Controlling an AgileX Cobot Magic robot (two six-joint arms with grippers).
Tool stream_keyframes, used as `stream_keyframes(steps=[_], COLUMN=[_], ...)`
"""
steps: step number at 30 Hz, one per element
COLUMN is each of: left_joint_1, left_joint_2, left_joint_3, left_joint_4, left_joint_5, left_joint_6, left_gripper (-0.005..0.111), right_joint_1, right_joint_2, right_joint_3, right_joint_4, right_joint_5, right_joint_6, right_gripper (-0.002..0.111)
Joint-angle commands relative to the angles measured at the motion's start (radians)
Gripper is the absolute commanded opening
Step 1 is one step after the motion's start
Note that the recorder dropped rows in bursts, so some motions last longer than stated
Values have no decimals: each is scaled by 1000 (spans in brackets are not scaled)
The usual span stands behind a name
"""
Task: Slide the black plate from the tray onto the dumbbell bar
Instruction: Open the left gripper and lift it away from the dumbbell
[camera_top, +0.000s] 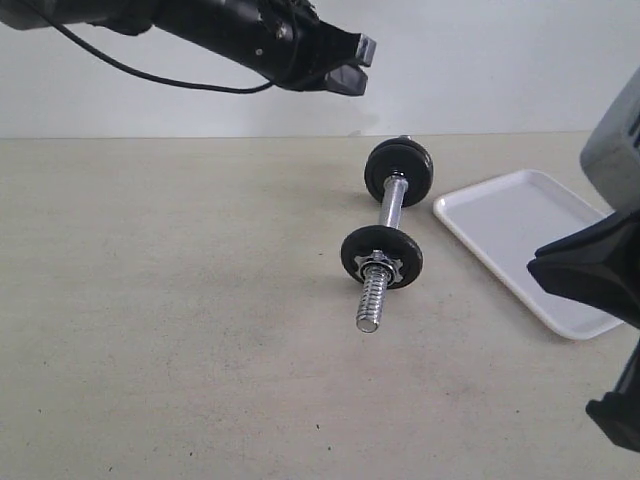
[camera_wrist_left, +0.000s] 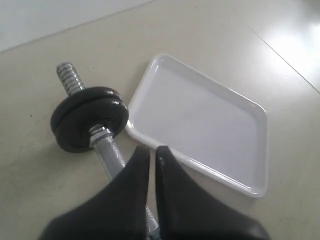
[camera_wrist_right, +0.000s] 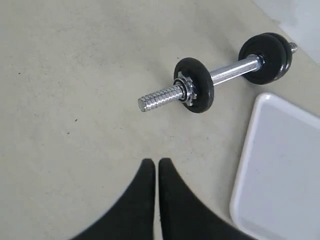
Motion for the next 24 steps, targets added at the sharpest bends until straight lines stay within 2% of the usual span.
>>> stream_keyframes(steps=[1,10,14,18,21,24], left_joint_1=[1,1,1,1,1,1], left_joint_2=[-102,-376,-537,-743,-899,-1175], left_joint_3=[60,409,601,803,932,1145], left_joint_4=[73,135,135,135,139,136], left_joint_5=[-30,-252,-384,-494,-518,-567], left_joint_6=[-12,-12,-3,8,13,17], left_gripper=[4,4,4,4,4,4], right_joint_1=[-1,-1,-1,-1,-1,-1], right_joint_2=[-4,-4,-4,-4,-4,-4], right_joint_3=[1,1,1,1,1,15], right_joint_4=[-78,-176,-298,-409,-450,-470], right_joint_5=[-6,-11,-13,-36,-67,-112], right_joint_6=[85,198,321,433,489,523], right_gripper=[0,0,0,0,0,0])
